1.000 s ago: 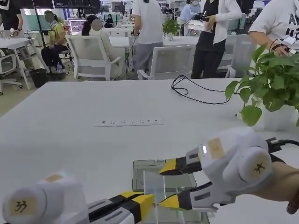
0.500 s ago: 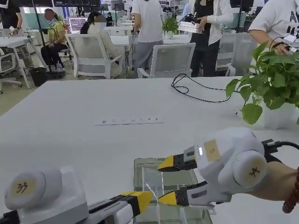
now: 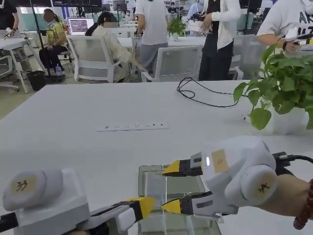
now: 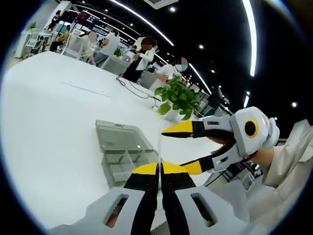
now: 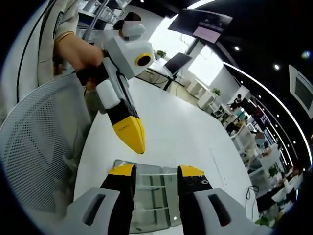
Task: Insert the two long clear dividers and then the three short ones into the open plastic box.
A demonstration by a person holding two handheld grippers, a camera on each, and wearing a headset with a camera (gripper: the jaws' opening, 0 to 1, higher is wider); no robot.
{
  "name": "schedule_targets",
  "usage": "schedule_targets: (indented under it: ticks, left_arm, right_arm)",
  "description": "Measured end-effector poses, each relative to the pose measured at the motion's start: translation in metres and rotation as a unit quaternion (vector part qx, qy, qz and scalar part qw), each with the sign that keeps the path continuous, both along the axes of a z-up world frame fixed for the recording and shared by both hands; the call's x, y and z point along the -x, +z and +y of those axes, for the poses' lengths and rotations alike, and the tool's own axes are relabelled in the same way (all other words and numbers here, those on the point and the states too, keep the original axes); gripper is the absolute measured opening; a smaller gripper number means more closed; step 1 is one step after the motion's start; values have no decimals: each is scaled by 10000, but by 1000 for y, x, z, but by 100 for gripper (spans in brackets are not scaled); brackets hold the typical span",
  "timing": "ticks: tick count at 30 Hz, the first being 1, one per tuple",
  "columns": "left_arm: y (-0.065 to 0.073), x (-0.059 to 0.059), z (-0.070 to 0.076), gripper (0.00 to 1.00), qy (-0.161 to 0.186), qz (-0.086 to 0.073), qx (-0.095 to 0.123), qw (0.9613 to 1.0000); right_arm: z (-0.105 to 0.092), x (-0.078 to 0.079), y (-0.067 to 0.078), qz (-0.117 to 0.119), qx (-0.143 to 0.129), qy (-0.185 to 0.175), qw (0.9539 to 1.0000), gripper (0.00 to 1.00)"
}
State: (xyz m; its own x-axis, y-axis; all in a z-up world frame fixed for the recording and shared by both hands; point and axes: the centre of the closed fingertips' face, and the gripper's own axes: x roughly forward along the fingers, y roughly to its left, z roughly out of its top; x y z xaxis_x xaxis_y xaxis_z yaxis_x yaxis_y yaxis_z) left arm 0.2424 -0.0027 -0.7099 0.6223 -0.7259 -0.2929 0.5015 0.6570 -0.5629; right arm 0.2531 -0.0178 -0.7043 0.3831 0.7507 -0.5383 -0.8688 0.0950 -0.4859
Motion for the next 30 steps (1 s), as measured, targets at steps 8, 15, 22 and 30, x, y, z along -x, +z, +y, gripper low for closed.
schedule_targets:
  ticks: [8,15,22,30]
  left_arm:
    - [-5,-2,9,0,-550,-835,-921,9907]
    - [-7,7,2,0,-1272,-1435,-1625,9679]
    - [-10,15,-7,0,-1845,-1822,-2088,9430]
    - [-11,21,-16,0,-2329,-2107,-2358,9196]
  right_arm:
    - [-2,3,4,691,-375,-125,9968,35]
    - [-7,7,11,1346,-710,-136,9883,33]
    - [-13,18,5,1721,-537,120,9835,30]
    - [-16,27,-8,1914,-273,334,9806,27]
